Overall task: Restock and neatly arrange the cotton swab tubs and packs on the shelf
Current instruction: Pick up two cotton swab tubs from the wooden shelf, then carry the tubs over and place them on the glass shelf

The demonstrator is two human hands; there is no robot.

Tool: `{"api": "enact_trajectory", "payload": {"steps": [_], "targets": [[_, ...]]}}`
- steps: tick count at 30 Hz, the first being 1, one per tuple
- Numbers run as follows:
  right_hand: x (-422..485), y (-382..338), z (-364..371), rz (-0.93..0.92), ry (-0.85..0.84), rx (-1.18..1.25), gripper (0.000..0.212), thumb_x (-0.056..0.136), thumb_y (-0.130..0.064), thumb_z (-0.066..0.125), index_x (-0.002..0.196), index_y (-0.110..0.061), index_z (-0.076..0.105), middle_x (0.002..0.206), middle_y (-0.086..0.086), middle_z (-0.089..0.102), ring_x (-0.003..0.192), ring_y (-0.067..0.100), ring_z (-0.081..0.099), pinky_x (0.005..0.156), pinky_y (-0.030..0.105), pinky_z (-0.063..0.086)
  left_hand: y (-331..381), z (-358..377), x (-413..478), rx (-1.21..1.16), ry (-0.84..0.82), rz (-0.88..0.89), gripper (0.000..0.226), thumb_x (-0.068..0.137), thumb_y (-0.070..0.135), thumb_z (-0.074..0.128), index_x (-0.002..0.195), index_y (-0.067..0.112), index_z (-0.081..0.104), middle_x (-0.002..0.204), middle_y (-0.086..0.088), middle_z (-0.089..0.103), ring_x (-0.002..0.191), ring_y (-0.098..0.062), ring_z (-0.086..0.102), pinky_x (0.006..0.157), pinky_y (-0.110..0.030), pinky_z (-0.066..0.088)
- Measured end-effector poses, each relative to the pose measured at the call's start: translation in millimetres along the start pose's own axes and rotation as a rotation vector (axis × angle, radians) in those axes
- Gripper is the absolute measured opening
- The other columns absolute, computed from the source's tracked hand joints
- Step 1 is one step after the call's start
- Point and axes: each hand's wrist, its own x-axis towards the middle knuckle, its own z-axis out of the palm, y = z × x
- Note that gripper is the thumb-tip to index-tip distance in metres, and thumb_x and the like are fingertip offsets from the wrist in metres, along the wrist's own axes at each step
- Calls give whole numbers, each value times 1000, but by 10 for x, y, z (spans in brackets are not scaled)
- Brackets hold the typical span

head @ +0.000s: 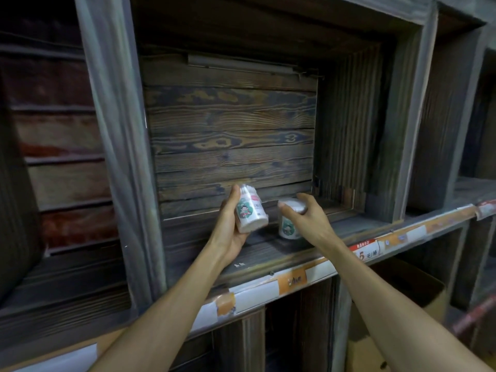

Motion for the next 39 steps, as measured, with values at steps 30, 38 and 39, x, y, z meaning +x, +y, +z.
{"api": "enact_trajectory", "payload": {"steps": [30,38,39], "targets": [[-1891,45,-2170,115,725,412,53,91,-58,59,118,-12,52,91,12,61,76,25,64,75,46,54,-1486,1807,-684,-16,-538,-234,69,92,59,49,133,4,56,110,-18,61,93,-28,59,65,-33,59],[-3108,32,-3688,76,973,261,69,91,-60,58,129,-3,49,95,18,61,81,34,66,75,56,57,-2363,3321,-1490,-73,-816,-362,89,74,68,63,138,7,52,98,-12,68,81,-25,65,61,-33,59],[-3246,27,-3886,72,999,240,73,88,-64,59,127,-3,50,96,17,61,81,34,66,76,58,57,-2483,3512,-1593,-73,-845,-375,98,68,74,69,138,8,51,103,-14,66,83,-25,66,61,-34,59]]}}
